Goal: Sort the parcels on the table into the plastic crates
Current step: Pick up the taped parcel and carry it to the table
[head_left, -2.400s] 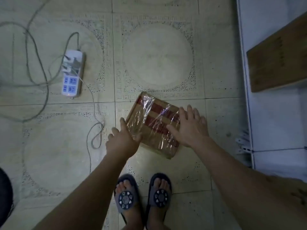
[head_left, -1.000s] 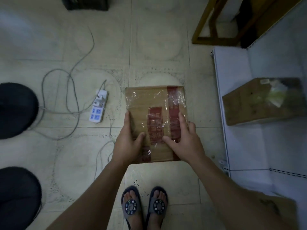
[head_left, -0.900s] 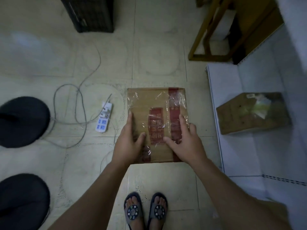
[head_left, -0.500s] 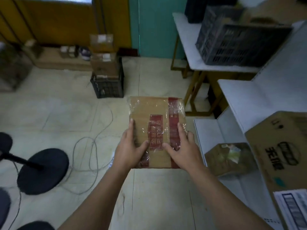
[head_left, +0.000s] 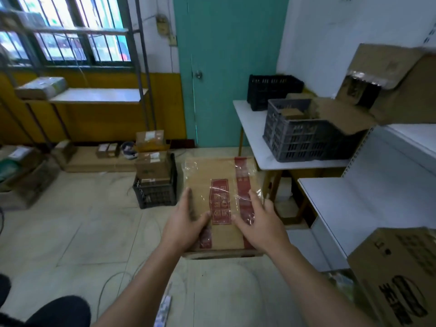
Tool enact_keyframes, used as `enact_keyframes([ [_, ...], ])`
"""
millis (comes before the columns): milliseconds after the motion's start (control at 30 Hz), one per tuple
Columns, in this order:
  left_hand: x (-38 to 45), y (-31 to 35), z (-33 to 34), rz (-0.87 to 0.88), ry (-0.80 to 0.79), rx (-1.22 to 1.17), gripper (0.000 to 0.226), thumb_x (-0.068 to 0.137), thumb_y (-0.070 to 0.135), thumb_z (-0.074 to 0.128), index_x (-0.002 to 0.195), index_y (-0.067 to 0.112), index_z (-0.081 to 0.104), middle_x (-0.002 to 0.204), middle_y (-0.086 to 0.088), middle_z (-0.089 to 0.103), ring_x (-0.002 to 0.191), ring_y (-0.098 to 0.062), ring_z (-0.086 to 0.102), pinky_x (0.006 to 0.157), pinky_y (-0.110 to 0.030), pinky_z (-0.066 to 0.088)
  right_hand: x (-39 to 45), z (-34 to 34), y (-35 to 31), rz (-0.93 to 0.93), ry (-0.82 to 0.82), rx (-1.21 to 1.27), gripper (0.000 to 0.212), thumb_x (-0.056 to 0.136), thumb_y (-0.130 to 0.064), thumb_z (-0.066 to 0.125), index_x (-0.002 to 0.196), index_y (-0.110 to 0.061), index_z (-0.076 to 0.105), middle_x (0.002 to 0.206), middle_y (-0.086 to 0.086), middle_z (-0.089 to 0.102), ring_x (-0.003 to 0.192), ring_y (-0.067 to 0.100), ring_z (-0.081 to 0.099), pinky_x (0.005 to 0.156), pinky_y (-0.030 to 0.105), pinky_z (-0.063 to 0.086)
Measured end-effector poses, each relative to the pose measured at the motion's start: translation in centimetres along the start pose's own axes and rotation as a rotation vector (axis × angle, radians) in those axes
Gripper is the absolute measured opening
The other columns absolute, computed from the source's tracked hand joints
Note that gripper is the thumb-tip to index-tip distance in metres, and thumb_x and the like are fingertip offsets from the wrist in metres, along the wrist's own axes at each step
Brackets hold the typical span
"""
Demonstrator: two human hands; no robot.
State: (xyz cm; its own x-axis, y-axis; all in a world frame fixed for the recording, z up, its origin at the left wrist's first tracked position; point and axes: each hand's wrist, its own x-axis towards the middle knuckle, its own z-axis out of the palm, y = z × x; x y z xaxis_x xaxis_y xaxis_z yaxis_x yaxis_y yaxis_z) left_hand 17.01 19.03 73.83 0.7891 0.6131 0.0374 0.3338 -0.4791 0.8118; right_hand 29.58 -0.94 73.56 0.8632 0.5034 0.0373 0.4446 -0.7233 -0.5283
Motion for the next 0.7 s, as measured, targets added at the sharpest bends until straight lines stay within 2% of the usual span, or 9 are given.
enact_keyframes([
  [100, 5.0, 1.8, 0.9, -0.009, -0.018, 0.008, 0.105, 0.090, 0.055, 0.077, 0.169, 0.038, 0.009, 0.168, 0.001, 0.040, 0.145, -0.021, 0.050, 0.112, -0.045, 0.049, 5.0, -0.9, 0.6, -0.010, 0.006, 0.006, 0.099, 0.093, -0.083, 0.051, 0.171, -0.040, 0.006, 0.159, 0.004, 0.033, 0.138, 0.027, 0.054, 0.103, 0.041, 0.054],
  [300, 15.1, 5.3, 2.7, -0.032, -0.004, 0.035, 0.108, 0.089, 0.059, 0.076, 0.169, 0.039, 0.007, 0.167, -0.002, 0.040, 0.146, -0.025, 0.050, 0.114, -0.048, 0.048, 15.7, -3.8, 1.2, -0.024, -0.001, -0.045, 0.097, 0.096, -0.080, 0.051, 0.171, -0.038, 0.006, 0.156, 0.004, 0.034, 0.128, 0.024, 0.057, 0.090, 0.036, 0.052],
  [533, 25.8, 6.3, 3.0, -0.012, 0.030, 0.049, 0.111, 0.088, 0.060, 0.077, 0.169, 0.037, 0.005, 0.168, 0.001, 0.038, 0.147, -0.022, 0.048, 0.114, -0.048, 0.047, 27.5, -4.2, 0.3, -0.048, -0.007, -0.025, 0.100, 0.094, -0.081, 0.051, 0.171, -0.037, 0.004, 0.147, 0.003, 0.037, 0.121, 0.021, 0.058, 0.090, 0.035, 0.053],
  [700, 35.2, 5.1, 2.7, -0.012, 0.026, 0.047, 0.110, 0.089, 0.060, 0.076, 0.169, 0.038, 0.005, 0.169, 0.001, 0.036, 0.147, -0.023, 0.048, 0.115, -0.051, 0.049, 36.4, -2.3, -0.9, -0.046, 0.002, -0.009, 0.101, 0.092, -0.084, 0.051, 0.170, -0.039, 0.004, 0.142, 0.001, 0.039, 0.121, 0.020, 0.057, 0.099, 0.041, 0.057],
])
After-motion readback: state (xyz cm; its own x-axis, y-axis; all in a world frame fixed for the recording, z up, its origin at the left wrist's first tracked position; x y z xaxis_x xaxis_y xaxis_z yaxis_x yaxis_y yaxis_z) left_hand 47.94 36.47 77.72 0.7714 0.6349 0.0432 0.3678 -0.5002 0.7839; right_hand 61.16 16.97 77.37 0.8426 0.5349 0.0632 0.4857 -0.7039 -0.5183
